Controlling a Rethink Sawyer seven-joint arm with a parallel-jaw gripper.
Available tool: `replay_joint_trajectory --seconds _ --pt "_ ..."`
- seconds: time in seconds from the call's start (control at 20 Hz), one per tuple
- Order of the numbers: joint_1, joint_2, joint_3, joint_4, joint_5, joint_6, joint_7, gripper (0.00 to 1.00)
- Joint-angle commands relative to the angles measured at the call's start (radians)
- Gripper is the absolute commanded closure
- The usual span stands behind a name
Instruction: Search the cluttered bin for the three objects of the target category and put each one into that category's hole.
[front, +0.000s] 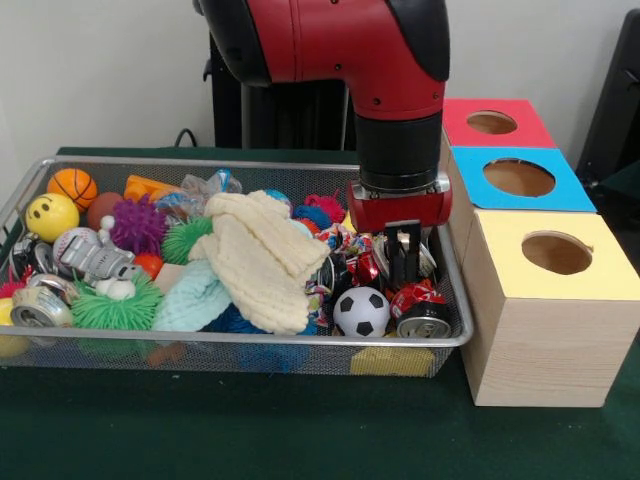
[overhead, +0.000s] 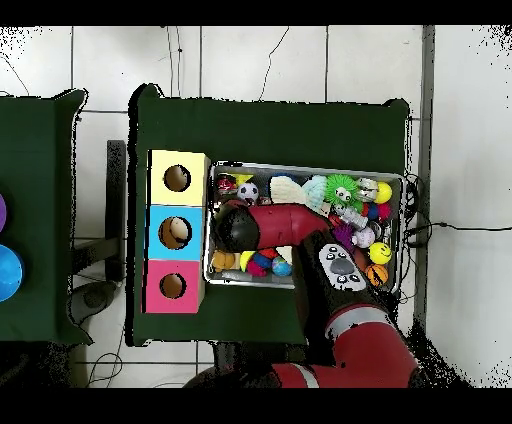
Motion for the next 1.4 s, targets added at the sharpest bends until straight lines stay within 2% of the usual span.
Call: replay_joint_trajectory --seconds 0.05,0.65,0.9,1.1,1.4 --pt "0.005 0.075 -0.006 0.006 0.019 -0.044 0.144 1.0" --pt "-0.105 0.074 0.056 -0.034 -0.016 0.062 -0.012 1.0" --pt "-0.17 0.031 0.068 -0.071 -0.041 0.178 -0.127 1.0" --pt "-0.224 0.06 0.11 -0.127 -0.059 0.243 -0.213 1.0" --pt "-0.246 0.083 0.135 -0.149 -0.093 0.245 -0.217 1.0"
